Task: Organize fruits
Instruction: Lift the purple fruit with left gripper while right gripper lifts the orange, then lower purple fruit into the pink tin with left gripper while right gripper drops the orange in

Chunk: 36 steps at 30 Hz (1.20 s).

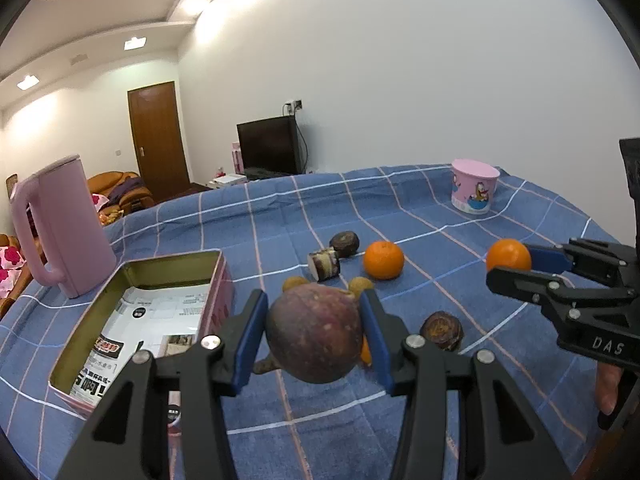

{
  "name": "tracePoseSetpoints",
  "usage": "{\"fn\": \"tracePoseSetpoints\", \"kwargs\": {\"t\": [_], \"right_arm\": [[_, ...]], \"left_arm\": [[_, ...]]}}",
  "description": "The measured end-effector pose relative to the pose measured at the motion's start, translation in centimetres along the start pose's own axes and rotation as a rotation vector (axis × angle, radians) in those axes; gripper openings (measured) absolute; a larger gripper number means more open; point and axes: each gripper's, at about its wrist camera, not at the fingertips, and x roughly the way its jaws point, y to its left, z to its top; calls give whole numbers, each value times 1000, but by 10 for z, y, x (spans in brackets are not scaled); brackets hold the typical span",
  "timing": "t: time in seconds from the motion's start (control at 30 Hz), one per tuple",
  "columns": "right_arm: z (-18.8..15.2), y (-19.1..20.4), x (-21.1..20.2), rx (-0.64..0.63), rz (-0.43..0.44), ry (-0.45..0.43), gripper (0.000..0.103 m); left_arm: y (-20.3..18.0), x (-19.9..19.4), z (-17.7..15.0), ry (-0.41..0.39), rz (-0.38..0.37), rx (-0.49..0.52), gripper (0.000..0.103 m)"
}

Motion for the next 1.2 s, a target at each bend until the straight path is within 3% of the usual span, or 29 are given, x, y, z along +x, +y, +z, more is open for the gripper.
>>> {"fn": "tracePoseSetpoints", "kwargs": {"t": [0.63, 1.2], "right_arm": [[2, 6, -7, -29, -9, -77, 40], [10, 16, 6, -58, 5, -70, 40]], "left_arm": [[-5, -16, 3, -103, 48, 29, 49], [7, -6, 5, -53, 86, -6, 49]]}}
